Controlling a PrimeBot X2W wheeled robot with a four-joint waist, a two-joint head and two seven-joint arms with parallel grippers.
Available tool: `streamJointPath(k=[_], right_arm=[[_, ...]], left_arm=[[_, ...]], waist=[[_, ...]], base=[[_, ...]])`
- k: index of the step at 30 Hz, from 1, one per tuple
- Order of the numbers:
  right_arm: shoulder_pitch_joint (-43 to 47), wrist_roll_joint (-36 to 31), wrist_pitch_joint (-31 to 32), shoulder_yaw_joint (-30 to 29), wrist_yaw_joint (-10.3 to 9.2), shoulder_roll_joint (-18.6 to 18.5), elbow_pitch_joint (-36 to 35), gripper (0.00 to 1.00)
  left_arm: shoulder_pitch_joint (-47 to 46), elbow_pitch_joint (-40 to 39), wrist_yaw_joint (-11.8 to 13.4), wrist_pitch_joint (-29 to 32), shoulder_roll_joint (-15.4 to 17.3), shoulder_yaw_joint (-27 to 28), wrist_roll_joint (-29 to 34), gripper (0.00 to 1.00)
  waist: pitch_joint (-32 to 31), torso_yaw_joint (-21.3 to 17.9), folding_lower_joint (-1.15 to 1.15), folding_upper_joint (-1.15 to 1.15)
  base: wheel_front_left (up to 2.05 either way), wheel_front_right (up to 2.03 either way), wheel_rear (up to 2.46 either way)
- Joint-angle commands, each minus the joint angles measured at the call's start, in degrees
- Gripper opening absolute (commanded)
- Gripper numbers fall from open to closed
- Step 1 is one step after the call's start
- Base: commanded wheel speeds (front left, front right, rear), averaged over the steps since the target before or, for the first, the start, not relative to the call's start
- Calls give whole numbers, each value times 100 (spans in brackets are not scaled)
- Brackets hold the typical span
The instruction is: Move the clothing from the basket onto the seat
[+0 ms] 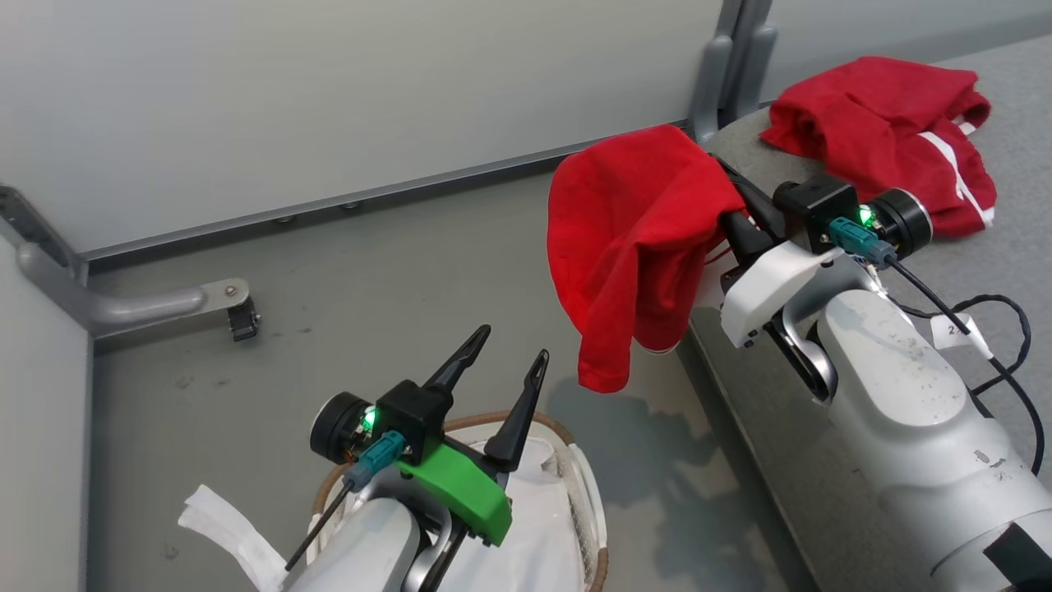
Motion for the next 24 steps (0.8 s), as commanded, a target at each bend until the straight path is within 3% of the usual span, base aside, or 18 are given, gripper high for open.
streamJointPath(k=[1, 10, 14, 24], right_arm=[[125, -25, -11, -40, -8, -39, -26, 0], [280, -45, -11, -300, -8, -81, -119, 0], [368, -61, -11, -380, -8, -58, -137, 0], [363, -155, -11, -565, -8, -167, -155, 0]], left_arm=[[-90, 8, -17, -2, -15, -30, 34, 100], [-224, 88, -17, -2, 82, -156, 19, 100], [-275, 110, -17, -2, 117, -239, -5, 100], [-406, 75, -18, -3, 174, -394, -20, 100]], waist=[[124, -472, 0, 0], [407, -1422, 0, 0], [498, -1673, 0, 0], [630, -1645, 0, 0]], base=[[0, 0, 0], [0, 0, 0], [0, 0, 0], [0, 0, 0]])
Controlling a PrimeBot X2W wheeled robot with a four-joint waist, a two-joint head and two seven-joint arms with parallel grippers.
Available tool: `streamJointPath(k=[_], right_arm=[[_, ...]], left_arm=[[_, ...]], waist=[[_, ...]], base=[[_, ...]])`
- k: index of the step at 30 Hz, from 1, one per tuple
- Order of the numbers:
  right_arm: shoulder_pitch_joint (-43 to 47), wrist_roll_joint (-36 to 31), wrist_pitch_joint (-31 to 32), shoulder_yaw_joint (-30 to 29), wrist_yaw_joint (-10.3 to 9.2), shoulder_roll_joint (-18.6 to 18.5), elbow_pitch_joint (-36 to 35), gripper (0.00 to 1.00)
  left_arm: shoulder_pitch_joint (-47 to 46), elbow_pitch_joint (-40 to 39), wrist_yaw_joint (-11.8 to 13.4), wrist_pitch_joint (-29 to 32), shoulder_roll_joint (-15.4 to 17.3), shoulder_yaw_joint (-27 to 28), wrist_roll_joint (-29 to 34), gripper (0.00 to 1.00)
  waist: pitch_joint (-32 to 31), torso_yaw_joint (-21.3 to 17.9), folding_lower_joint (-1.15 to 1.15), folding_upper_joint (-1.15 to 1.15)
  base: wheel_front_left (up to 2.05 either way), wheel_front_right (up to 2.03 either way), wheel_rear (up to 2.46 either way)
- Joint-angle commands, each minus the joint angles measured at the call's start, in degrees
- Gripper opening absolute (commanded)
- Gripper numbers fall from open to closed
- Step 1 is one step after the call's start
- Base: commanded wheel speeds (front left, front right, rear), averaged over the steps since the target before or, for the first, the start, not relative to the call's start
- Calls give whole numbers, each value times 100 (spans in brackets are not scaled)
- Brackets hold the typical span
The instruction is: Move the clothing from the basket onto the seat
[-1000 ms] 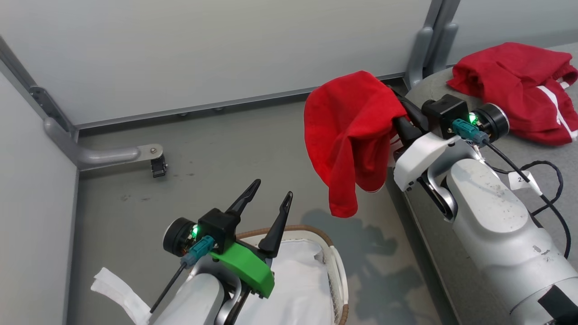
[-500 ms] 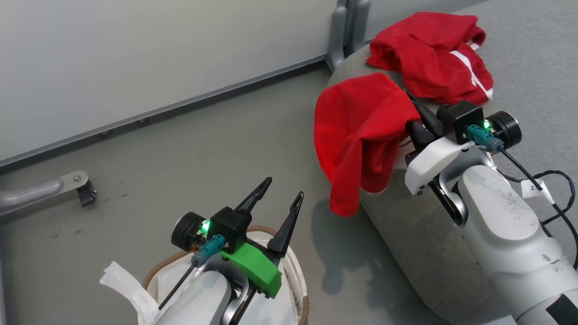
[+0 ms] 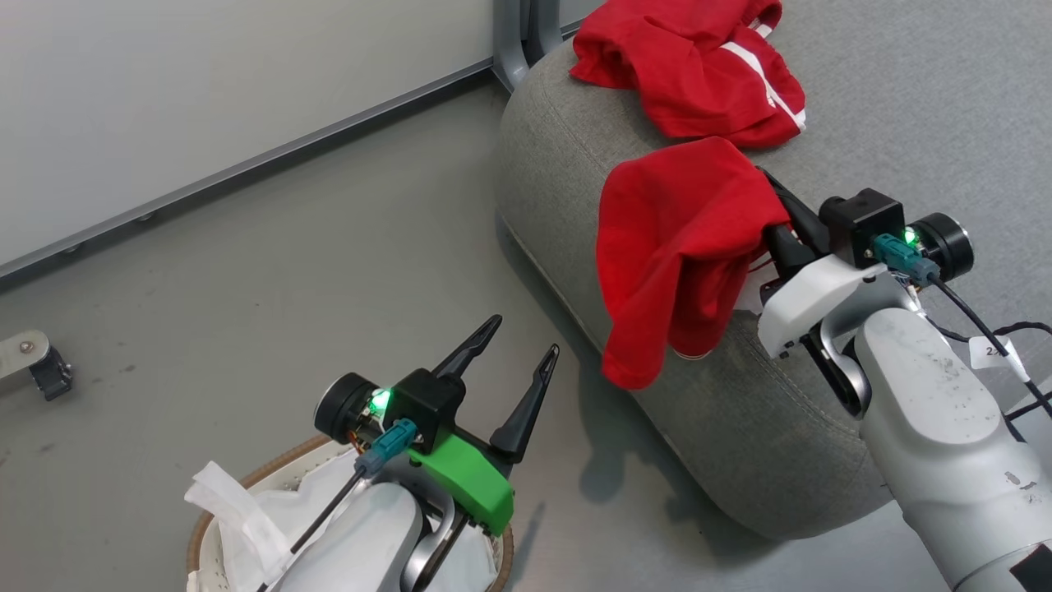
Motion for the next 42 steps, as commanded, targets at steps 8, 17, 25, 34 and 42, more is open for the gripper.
streamJointPath(k=[8, 17, 25, 34, 42], right_arm=[[-671, -208, -11, -48, -8, -385, 113, 0], [-2325, 17, 149, -298, -8, -1342, 863, 0], [-3588, 48, 479, -682, -8, -2275, 1484, 0], [-3902, -265, 143, -1750, -8, -2491, 2542, 0], [-3292, -1007, -4, -2156, -8, -2070, 3268, 0]], left_arm=[[-216, -103, -18, -3, 39, -58, 50, 100], [-427, -238, -17, -4, 116, -123, 207, 100], [-804, -438, -17, -3, 327, -90, 372, 100], [-1062, -698, -17, -3, 502, -25, 600, 100], [-1118, -743, -15, -3, 511, 53, 685, 100]], waist=[[199, 428, 0, 0], [755, 1005, 0, 0], [1672, 1448, 0, 0], [2565, 1633, 0, 0], [2830, 1532, 0, 0]], base=[[0, 0, 0], [0, 0, 0], [0, 0, 0], [0, 0, 0], [0, 0, 0]])
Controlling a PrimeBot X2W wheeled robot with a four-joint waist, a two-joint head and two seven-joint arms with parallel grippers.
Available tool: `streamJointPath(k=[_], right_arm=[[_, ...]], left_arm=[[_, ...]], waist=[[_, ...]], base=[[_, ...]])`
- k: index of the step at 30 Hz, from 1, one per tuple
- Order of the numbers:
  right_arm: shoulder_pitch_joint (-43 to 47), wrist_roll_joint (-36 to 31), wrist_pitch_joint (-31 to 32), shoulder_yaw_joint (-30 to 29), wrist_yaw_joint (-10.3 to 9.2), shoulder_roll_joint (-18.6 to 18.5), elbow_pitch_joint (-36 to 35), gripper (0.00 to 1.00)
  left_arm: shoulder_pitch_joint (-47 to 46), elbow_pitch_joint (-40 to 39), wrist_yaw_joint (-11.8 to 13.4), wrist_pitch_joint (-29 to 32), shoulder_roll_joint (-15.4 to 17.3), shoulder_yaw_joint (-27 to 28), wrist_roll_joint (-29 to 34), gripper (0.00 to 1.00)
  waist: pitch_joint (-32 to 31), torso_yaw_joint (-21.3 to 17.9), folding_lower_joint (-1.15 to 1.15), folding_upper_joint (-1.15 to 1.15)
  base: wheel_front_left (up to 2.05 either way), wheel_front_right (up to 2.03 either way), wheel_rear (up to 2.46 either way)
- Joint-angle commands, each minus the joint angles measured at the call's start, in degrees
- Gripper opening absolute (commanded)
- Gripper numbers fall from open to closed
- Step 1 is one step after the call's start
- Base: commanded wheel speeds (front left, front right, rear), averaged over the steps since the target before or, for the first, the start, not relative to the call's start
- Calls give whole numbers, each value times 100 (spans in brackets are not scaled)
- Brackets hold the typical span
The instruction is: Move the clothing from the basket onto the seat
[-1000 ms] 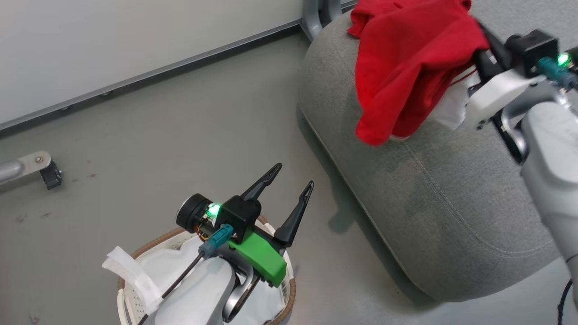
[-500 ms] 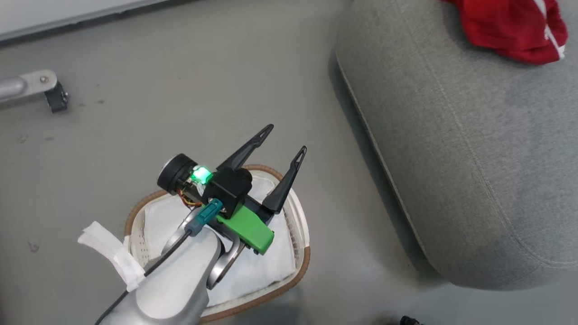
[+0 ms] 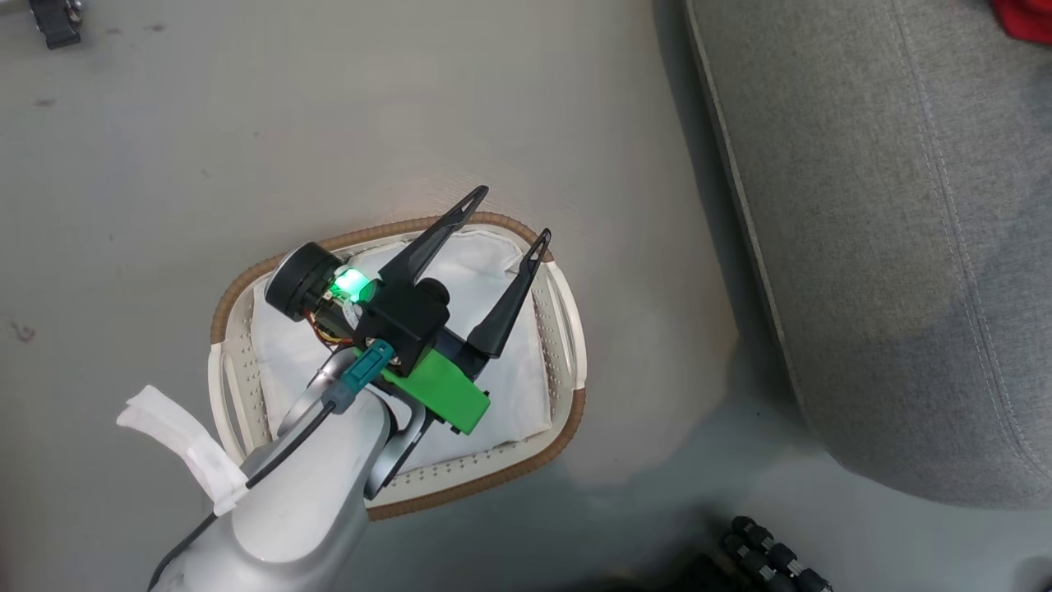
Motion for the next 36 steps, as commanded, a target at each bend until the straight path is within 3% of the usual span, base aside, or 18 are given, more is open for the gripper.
streamJointPath(k=[1, 4, 5, 6, 7, 8, 9, 10, 22, 31, 36], right_arm=[[124, -85, -45, -49, -8, 83, 43, 0], [316, -246, -42, -132, -8, 284, 80, 0], [368, -311, -45, -158, -8, 343, 1, 18], [427, -353, -47, -170, -8, 426, -58, 18], [520, -393, -47, -211, -8, 514, -144, 45], [589, -406, -46, -231, -8, 585, -220, 48], [678, -425, -44, -276, -8, 644, -330, 93], [752, -458, -43, -296, -8, 675, -416, 100], [1515, -506, -45, 65, -8, 1080, -1206, 100], [1716, -216, -46, 497, -8, 986, -1389, 100], [2009, -70, -46, 693, -8, 1166, -1779, 100]], left_arm=[[-58, -4, -14, -2, 27, 29, 35, 100], [-7, 25, -14, -3, 34, 72, 5, 100], [-7, 33, -14, -2, 38, 82, -17, 100], [-10, 31, -14, -3, 41, 100, -37, 100], [-9, 30, -14, -2, 44, 118, -52, 100], [-3, 26, -15, -3, 40, 136, -68, 100], [13, 26, -15, -2, 29, 149, -71, 100], [33, 30, -15, -3, 23, 162, -85, 100], [484, 95, -15, -2, -248, 443, -602, 100], [927, 206, -10, -3, -544, 996, -783, 100], [1304, 148, 3, -2, -686, 1482, -898, 100]], waist=[[142, 4, -1, 0], [83, -84, -1, 0], [59, -113, -1, 0], [34, -138, -1, 0], [-1, -165, -1, 0], [-34, -188, -1, 0], [-77, -212, -1, 0], [-118, -235, -1, 0], [-1096, -322, -1, 0], [-2038, -8, -1, 0], [-2484, 270, -1, 0]], base=[[0, 0, 0], [0, 0, 0], [0, 0, 0], [0, 0, 0], [0, 0, 0], [0, 0, 0], [0, 0, 0], [0, 0, 0], [0, 0, 0], [0, 0, 0], [0, 0, 0]])
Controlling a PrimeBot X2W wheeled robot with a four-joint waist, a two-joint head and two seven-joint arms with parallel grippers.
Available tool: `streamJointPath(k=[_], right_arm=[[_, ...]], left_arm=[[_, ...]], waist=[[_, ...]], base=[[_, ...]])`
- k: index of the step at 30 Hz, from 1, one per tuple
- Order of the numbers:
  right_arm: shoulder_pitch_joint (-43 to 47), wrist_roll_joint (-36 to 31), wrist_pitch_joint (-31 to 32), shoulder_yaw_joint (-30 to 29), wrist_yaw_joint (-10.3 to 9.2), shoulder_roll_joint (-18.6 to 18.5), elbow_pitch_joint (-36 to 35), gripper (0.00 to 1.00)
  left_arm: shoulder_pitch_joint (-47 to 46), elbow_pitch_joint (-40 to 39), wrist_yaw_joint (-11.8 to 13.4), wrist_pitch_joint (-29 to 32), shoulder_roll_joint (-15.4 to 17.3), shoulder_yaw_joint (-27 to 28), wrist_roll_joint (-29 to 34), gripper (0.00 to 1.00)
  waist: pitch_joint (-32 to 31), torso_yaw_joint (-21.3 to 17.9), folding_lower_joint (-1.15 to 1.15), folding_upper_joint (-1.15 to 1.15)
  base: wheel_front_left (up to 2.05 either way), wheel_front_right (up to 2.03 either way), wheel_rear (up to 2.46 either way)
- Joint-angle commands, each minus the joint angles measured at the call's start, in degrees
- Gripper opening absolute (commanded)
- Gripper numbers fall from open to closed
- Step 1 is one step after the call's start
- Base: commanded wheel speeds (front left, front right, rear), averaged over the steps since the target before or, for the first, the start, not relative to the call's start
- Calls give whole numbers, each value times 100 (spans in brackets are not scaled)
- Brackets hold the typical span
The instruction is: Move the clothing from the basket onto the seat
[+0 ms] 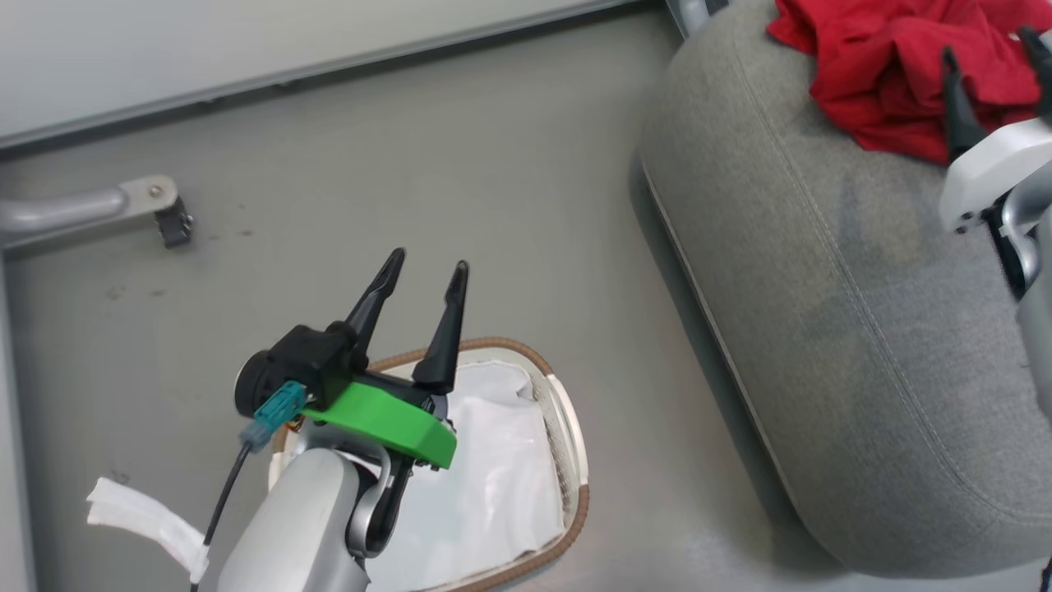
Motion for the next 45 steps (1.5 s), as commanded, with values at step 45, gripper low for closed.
streamJointPath(k=[45], right_arm=[[4592, 1091, -10, -149, -8, 1708, -3083, 100]], left_arm=[[2258, -69, 322, -2, -251, 1714, 154, 100]], waist=[[-1732, 1076, 0, 0]], base=[[0, 0, 0]])
